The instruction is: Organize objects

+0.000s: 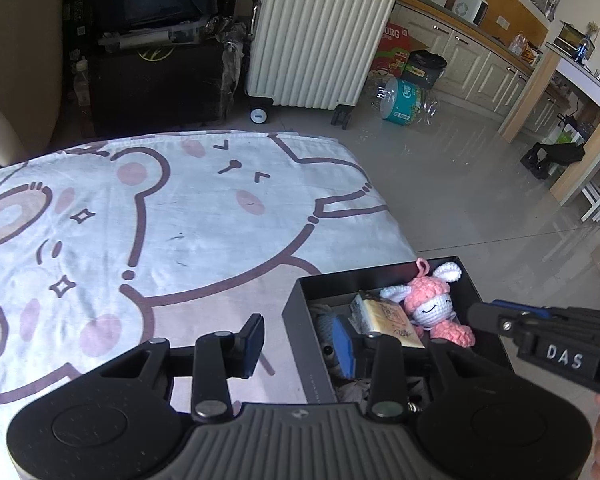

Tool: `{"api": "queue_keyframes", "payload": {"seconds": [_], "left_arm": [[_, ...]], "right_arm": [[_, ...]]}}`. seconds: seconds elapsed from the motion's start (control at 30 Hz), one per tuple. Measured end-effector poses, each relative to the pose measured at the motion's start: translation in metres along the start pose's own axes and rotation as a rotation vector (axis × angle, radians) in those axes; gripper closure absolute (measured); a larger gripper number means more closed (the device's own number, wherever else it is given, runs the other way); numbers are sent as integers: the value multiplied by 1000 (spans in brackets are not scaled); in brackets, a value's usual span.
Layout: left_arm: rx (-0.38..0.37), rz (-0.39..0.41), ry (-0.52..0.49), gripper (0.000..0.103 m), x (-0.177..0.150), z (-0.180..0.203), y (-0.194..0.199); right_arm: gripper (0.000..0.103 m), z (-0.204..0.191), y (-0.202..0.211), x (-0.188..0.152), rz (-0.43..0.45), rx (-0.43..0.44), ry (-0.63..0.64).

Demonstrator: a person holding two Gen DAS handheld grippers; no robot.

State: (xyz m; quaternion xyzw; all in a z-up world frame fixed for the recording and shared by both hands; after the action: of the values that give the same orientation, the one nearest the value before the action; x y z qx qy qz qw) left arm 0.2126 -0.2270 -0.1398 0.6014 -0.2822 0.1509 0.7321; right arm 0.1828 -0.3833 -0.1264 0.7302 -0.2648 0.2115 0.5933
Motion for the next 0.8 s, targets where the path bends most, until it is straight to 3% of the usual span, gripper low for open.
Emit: {"api": "queue_keyframes", "payload": {"seconds": [0.13,0.8], "left_arm": [[17,10,-5,62,-3,-6,14],[80,88,-33,22,-12,-21,72]], "right_arm": [[81,1,16,2,31,-39,-16],[66,-5,77,-18,120,-119,-45]]}}
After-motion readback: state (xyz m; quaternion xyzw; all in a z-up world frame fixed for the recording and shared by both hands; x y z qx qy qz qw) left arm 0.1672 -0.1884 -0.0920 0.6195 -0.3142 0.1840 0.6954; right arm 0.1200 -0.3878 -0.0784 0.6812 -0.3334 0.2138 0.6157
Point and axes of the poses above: each gripper's, at about its wrist camera, not at the fingertips, and y roughly against the way its jaws point, z to its right, x to its top, the point moved 10 cm from there along -y, roughly the way its jaws point, and after that the axes turned 6 degrees about x, right-handed, at the moved point
